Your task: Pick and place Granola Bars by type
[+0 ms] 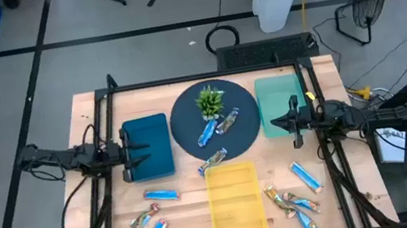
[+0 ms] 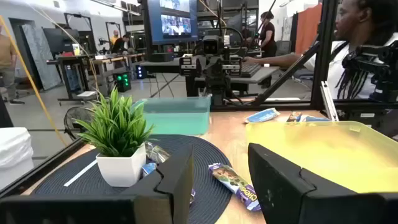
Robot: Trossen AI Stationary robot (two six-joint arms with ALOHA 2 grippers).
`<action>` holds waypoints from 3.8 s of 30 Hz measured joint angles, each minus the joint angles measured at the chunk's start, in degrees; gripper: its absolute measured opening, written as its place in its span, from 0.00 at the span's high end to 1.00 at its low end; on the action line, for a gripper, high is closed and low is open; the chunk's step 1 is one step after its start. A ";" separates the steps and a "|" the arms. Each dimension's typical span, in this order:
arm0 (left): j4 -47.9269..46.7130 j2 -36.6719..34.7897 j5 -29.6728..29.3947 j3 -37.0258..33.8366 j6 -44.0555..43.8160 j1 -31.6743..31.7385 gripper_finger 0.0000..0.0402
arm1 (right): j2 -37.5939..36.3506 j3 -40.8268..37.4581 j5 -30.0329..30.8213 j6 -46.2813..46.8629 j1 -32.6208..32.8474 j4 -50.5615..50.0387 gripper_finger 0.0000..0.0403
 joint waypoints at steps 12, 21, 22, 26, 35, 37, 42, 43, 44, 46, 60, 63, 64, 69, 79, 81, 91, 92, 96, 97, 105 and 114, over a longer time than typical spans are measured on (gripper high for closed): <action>0.00 0.00 -0.01 -0.02 0.02 0.01 0.60 | 0.01 0.00 0.01 0.00 0.00 0.00 0.99; -0.01 0.00 0.00 -0.02 0.02 0.01 0.60 | -0.01 0.00 -0.01 0.00 0.00 0.00 0.99; -0.01 0.00 0.00 -0.02 0.02 0.02 0.60 | 0.01 0.00 -0.01 0.00 0.00 0.00 0.99; 0.00 0.00 0.00 -0.02 0.00 0.00 0.60 | 0.01 0.00 -0.01 0.00 0.00 0.00 0.99; 0.00 0.00 0.00 -0.02 0.02 0.02 0.60 | -0.01 0.00 -0.01 0.00 0.00 0.00 0.99; 0.00 0.00 0.00 -0.02 0.00 0.00 0.60 | 0.01 0.00 -0.01 0.00 0.00 0.00 0.99; 0.00 0.00 0.00 -0.02 0.02 0.00 0.60 | 0.01 0.00 0.01 0.00 0.00 0.00 0.99; 0.00 0.00 0.00 -0.02 0.02 0.02 0.60 | -0.01 0.00 0.01 0.00 0.00 0.00 0.99; -0.02 0.00 0.00 -0.02 0.02 0.02 0.60 | 0.01 0.00 0.00 0.00 0.00 0.00 0.99; 0.00 0.00 0.00 -0.02 0.02 0.02 0.60 | 0.00 0.00 -0.01 0.00 0.00 0.00 0.99; 0.00 0.00 0.00 -0.01 0.01 0.01 0.60 | 0.01 0.00 0.01 0.00 0.00 0.00 0.99; 0.00 0.00 0.00 -0.01 0.01 0.02 0.60 | 0.01 0.00 -0.01 0.00 0.00 0.00 0.99; 0.00 0.00 0.00 -0.02 0.01 0.02 0.60 | 0.01 0.00 -0.01 0.00 0.00 0.00 0.99; -0.01 0.00 0.00 -0.02 0.02 0.00 0.60 | 0.01 0.00 -0.01 0.00 0.00 0.00 0.99; -0.02 0.00 -0.02 -0.02 0.00 0.01 0.60 | 0.01 0.00 0.00 0.00 0.00 0.00 0.99; 0.00 0.00 0.00 -0.02 0.02 0.02 0.60 | 0.00 0.00 0.00 0.00 0.00 0.00 0.99; -0.01 0.00 0.00 -0.02 0.01 0.01 0.60 | 0.00 0.00 0.00 0.00 0.00 0.00 0.99; 0.00 0.00 0.00 -0.02 0.02 0.01 0.60 | 0.01 0.00 0.01 0.00 0.00 0.00 0.99; -0.01 0.00 0.00 -0.02 0.01 0.02 0.60 | -0.01 0.00 -0.01 0.00 0.00 0.00 0.99; -0.02 0.00 0.00 -0.02 0.02 0.02 0.60 | 0.01 0.00 -0.01 0.00 0.00 0.00 0.99; 0.00 0.00 0.00 -0.02 0.00 0.01 0.60 | 0.00 0.00 -0.01 0.00 0.00 0.00 0.99; 0.00 0.00 0.00 -0.02 0.00 0.02 0.60 | -0.08 0.00 0.00 0.00 -4.41 -0.17 0.99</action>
